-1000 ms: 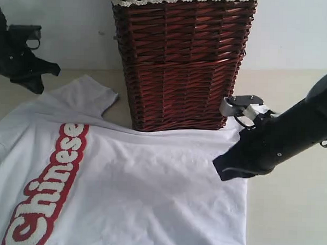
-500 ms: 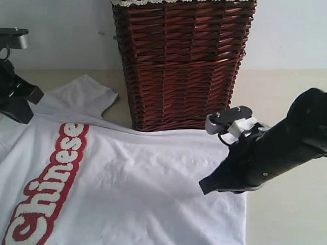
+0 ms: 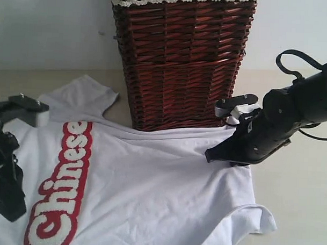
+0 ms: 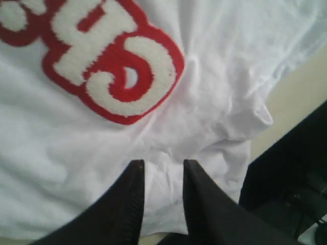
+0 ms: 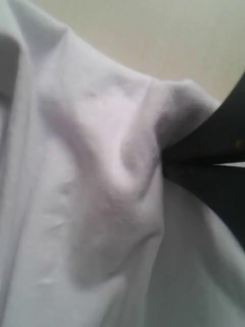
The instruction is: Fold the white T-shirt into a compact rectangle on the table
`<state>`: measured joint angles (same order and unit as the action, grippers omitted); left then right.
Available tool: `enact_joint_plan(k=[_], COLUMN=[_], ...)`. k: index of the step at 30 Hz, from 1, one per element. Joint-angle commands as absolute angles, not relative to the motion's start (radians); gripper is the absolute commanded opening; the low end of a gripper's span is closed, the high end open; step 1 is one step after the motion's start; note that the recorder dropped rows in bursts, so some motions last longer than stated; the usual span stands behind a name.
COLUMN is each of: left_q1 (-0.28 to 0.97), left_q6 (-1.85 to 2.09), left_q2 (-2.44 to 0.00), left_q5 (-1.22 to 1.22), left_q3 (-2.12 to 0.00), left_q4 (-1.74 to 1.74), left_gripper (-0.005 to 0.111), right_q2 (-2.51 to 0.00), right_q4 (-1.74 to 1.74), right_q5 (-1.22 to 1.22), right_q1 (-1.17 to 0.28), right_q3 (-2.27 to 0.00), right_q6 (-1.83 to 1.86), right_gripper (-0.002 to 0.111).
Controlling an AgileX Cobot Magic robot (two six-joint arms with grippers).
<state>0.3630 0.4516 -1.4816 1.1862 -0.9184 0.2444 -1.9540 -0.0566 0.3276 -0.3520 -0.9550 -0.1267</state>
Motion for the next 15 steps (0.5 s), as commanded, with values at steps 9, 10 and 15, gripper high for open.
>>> enact_joint_plan(k=[9, 10, 15], left_q1=[0.773, 0.808, 0.883], left_q6=[0.408, 0.388, 0.286], left_q2=[-1.473, -1.473, -1.475], left_q5=[1.076, 1.049, 0.894], left_q3=[-0.764, -0.737, -0.627], left_q4=[0.276, 0.276, 0.259], left_gripper=[0.045, 0.045, 0.045], right_q2=[-1.912, -1.891, -1.768], right_q4=[-0.071, -0.058, -0.016], right_q5=[0.4, 0.406, 0.426], right_q1=[-0.338, -0.338, -0.338], right_q3=[-0.964, -0.964, -0.931], right_q6=[-0.129, -0.115, -0.087], right_gripper=[0.0, 0.0, 0.0])
